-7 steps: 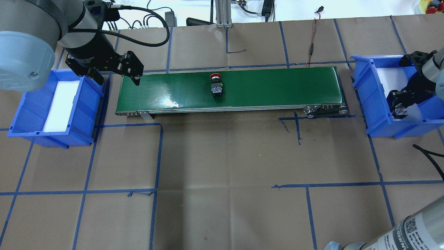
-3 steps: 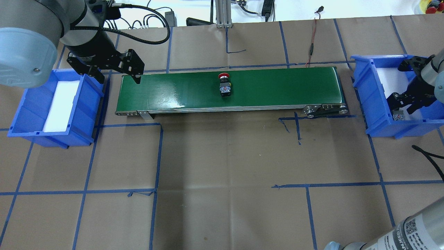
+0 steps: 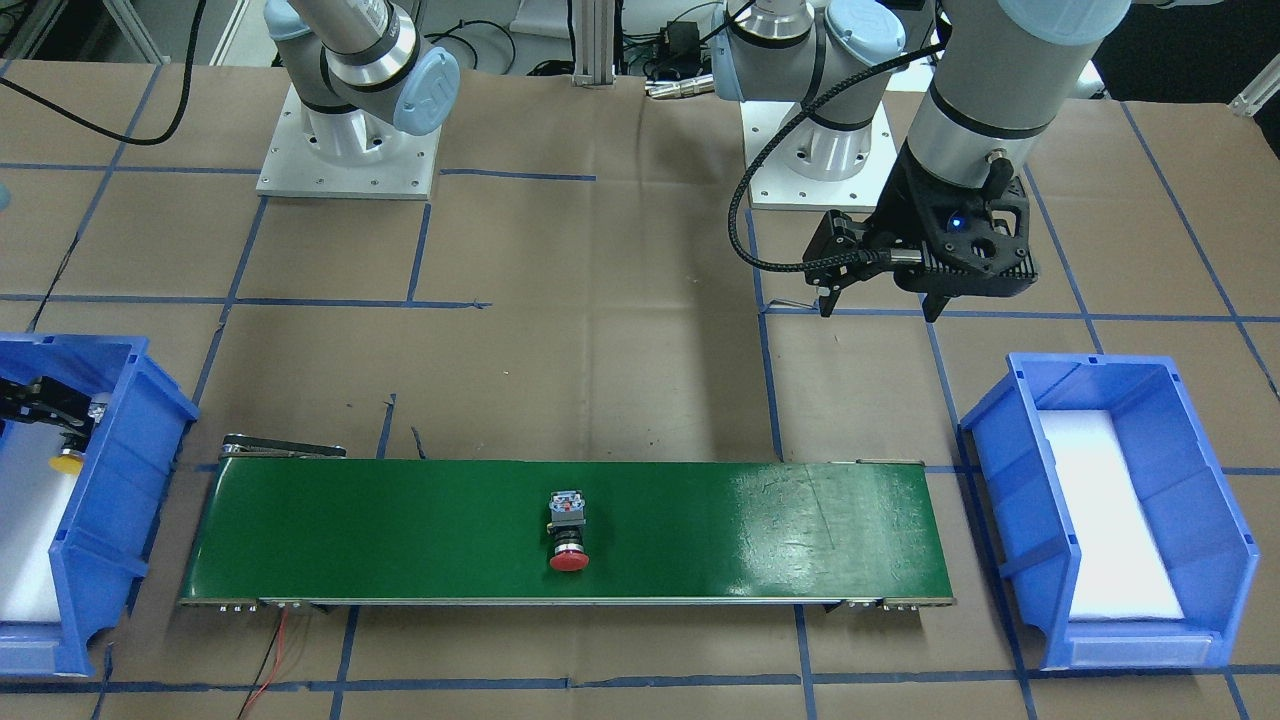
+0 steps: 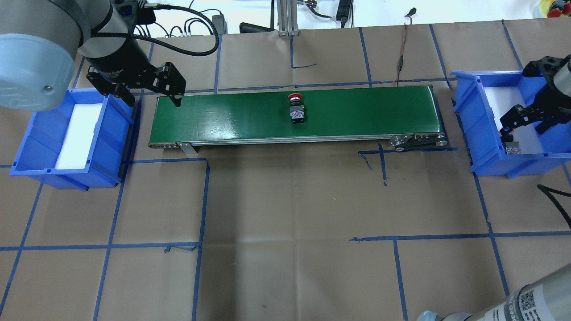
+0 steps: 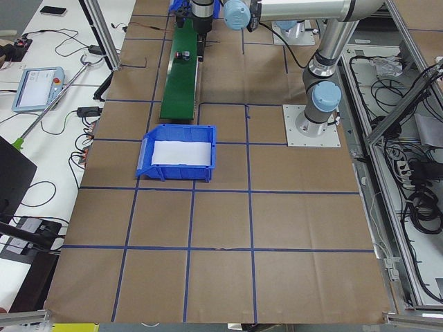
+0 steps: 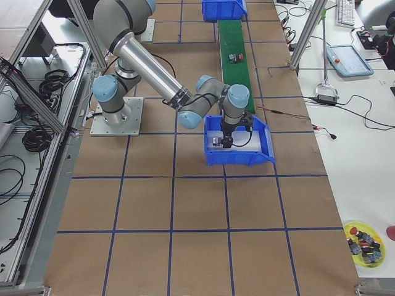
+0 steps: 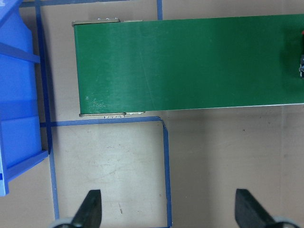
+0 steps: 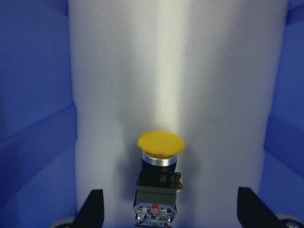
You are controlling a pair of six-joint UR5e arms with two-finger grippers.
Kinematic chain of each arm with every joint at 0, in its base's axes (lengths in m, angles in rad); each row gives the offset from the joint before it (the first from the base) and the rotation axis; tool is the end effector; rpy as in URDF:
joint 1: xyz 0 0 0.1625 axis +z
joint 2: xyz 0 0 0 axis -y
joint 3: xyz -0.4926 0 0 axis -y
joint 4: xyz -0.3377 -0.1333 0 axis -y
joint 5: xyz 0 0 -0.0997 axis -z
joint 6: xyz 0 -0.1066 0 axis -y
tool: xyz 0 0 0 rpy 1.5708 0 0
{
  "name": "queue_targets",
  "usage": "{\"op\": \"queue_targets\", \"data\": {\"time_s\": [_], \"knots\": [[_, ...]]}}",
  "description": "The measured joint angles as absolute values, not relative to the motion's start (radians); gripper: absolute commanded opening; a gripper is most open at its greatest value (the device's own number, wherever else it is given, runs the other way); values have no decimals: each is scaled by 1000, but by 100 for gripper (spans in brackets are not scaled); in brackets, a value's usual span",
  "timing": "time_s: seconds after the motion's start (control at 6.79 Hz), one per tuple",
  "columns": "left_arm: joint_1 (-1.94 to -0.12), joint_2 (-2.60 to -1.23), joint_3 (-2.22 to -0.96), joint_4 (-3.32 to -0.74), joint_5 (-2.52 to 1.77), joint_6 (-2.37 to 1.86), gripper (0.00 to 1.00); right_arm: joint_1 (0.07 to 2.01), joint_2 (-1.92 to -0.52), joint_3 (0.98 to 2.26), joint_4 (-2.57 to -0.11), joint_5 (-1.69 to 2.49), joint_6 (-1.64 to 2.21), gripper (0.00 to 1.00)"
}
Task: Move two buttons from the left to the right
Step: 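Release the yellow button in the bin and raise the right gripper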
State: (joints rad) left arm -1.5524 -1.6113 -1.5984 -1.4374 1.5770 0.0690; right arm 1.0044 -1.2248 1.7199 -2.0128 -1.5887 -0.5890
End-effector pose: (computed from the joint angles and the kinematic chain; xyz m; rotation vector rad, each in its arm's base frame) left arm -0.1241 -0.4657 0.5318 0.0789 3.1299 -0.1017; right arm -0.1886 -0.5415 0.3537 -0.0361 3.1262 0.0848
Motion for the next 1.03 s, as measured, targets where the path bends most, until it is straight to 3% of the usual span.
{"op": "queue_targets", "data": {"time_s": [0.59, 1.03], "knots": [[-1552, -1612, -1597, -1437, 1577, 69, 100, 1128, -1279, 1468, -1752, -1625, -475, 100], [-1552, -1612, -1597, -1437, 1577, 69, 100, 1336, -1281, 1400, -1732, -1629, -187, 100]]}}
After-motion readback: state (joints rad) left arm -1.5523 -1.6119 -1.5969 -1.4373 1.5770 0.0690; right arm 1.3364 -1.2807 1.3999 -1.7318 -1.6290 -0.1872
